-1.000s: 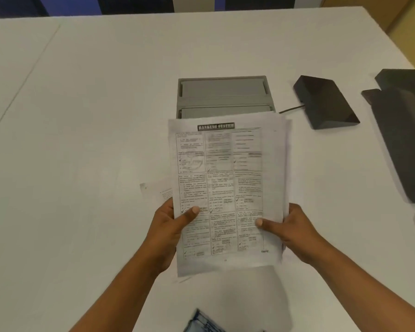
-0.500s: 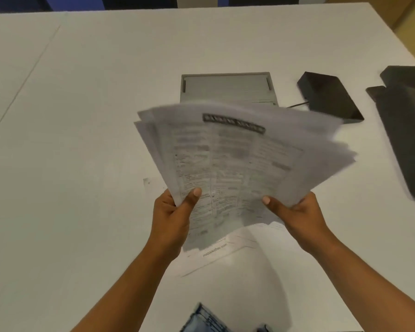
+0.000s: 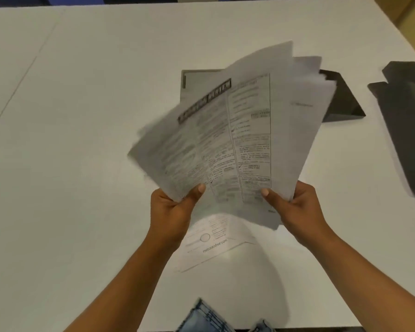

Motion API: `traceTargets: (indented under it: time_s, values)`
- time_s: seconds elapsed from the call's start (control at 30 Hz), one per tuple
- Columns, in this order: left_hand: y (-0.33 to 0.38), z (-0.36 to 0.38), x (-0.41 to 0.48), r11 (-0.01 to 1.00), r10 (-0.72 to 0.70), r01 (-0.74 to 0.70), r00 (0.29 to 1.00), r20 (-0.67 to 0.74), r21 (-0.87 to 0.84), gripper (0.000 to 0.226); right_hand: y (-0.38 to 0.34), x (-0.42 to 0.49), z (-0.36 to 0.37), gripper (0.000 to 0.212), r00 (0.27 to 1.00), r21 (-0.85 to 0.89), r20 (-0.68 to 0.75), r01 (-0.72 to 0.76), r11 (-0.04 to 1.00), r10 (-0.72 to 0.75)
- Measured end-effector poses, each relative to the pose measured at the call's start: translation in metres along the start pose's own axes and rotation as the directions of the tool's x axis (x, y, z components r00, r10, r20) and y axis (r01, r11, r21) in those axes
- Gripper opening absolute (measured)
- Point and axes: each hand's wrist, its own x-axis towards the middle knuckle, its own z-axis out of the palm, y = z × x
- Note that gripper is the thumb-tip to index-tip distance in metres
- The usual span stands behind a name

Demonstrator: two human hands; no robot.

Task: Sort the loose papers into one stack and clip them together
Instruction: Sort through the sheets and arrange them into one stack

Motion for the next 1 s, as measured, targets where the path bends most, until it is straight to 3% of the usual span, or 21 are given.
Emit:
traceTargets:
  time_s: [0.07, 0.17, 0.27, 0.47, 0.73, 1.0]
  values:
    - [-0.007, 0.000, 0.000, 0.996, 0.039, -0.037, 0.999, -0.028, 0.076, 0.051, 0.004, 0.001, 0.002, 0.021, 0.999, -0.054, -0.028, 0.031, 0.998, -0.032]
    - [-0.020, -0.002, -0.001, 0.991, 0.032, -0.026, 0.999, -0.040, 0.132, 0.057, 0.016, 0.002, 0.005, 0.034, 0.998, -0.101, -0.026, 0.053, 0.993, -0.056]
    - [-0.035, -0.005, -0.001, 0.989, -0.031, 0.033, 0.999, -0.018, 0.143, 0.038, 0.032, 0.003, 0.005, 0.036, 1.000, -0.108, -0.017, 0.017, 0.994, -0.019]
    - [-0.061, -0.009, 0.002, 0.964, -0.152, 0.146, 0.988, 0.014, 0.222, 0.029, 0.051, 0.001, 0.008, 0.043, 0.997, -0.182, 0.041, -0.050, 0.982, 0.058]
    - [-0.068, -0.017, -0.004, 0.947, -0.249, 0.228, 0.966, 0.068, 0.228, 0.031, 0.065, -0.006, -0.001, 0.023, 0.975, -0.146, 0.049, -0.208, 0.967, 0.217]
    - [-0.092, -0.028, -0.034, 0.887, -0.420, 0.405, 0.907, 0.021, 0.220, 0.020, 0.076, -0.014, -0.008, 0.039, 0.927, -0.056, 0.123, -0.351, 0.935, 0.355]
